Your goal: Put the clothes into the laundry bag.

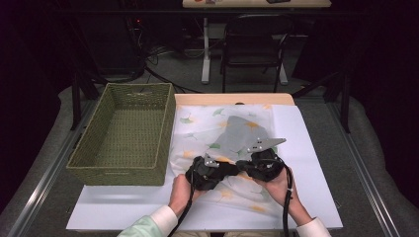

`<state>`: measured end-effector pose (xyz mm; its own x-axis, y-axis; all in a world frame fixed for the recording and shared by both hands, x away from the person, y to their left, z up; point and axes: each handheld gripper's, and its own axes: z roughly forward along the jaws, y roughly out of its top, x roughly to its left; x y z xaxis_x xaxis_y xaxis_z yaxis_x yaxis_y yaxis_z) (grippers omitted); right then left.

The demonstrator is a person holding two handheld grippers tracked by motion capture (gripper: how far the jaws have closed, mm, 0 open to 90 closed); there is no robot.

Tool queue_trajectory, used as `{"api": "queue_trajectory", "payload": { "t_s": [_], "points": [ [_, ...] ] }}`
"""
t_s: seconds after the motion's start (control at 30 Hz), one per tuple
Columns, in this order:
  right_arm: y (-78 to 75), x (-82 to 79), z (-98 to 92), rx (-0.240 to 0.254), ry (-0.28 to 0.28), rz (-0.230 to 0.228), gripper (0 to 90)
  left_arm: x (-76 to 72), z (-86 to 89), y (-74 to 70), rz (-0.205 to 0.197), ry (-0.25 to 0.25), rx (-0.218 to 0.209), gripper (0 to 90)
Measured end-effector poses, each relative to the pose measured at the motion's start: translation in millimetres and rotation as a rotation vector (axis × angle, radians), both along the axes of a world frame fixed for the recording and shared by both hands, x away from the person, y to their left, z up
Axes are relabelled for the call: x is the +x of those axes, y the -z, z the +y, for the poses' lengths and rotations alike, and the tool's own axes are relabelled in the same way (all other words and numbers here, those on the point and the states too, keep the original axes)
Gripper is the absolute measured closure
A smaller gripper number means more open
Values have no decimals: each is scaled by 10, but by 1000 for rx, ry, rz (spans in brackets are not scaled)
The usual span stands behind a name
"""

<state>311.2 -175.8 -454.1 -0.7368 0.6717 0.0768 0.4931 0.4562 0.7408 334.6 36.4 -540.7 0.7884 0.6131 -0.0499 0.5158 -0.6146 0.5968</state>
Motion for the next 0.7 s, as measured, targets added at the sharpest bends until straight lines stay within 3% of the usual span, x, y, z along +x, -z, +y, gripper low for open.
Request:
{"api": "queue_trajectory", "payload": {
  "t_s": [0.1,0.27,0.43,0.53,0.57,0.6,0.7],
  "points": [
    [12,6,0,2,-1,10,881,19,-27,-4,-14,18,-7,792],
    [-10,-15,18,8,-9,3,882,68,-104,-62,-31,18,-37,815],
    [-58,-25,0,33,0,-8,882,165,-214,-174,-66,-34,-115,814],
    [-70,-26,-29,49,2,-4,882,216,-252,-185,-92,-73,-141,810],
    [-70,-27,-31,44,3,0,882,228,-260,-168,-111,-87,-137,808],
    [-61,-23,-39,50,5,4,882,248,-261,-141,-107,-110,-146,804],
    [-11,0,-46,44,2,21,882,289,-254,-106,-91,-115,-128,779]
  ]
}}
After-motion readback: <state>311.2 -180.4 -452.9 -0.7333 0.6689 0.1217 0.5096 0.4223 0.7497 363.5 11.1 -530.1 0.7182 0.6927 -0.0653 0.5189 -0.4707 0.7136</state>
